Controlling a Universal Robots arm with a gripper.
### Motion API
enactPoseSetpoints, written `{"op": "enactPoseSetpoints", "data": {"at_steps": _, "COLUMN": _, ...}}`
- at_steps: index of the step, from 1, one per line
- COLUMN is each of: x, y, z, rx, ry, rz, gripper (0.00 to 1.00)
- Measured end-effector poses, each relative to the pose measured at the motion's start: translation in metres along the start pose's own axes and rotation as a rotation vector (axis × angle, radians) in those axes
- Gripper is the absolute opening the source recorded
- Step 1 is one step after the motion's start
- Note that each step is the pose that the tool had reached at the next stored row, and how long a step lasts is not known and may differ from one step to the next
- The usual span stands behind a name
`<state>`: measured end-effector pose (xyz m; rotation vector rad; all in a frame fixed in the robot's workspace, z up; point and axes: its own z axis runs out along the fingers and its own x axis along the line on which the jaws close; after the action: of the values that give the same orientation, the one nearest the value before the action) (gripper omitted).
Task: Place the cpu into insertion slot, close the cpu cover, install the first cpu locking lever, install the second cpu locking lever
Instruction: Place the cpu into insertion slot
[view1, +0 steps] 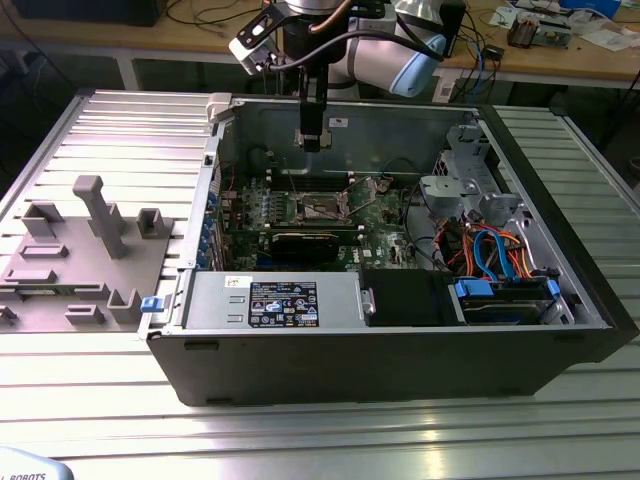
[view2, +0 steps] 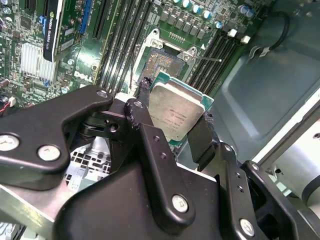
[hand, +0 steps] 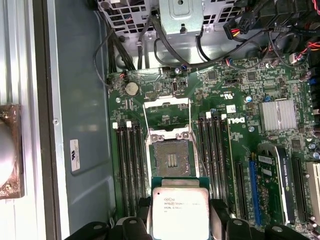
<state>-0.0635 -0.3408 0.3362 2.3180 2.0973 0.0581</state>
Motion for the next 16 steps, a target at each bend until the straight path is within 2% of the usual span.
{"op": "enactPoseSetpoints", "data": {"at_steps": 16, "x": 0.0000, "y": 0.0000, "z": 0.0004, "rx": -0.0003, "ry": -0.0008, "rz": 0.019, "gripper": 0.55}}
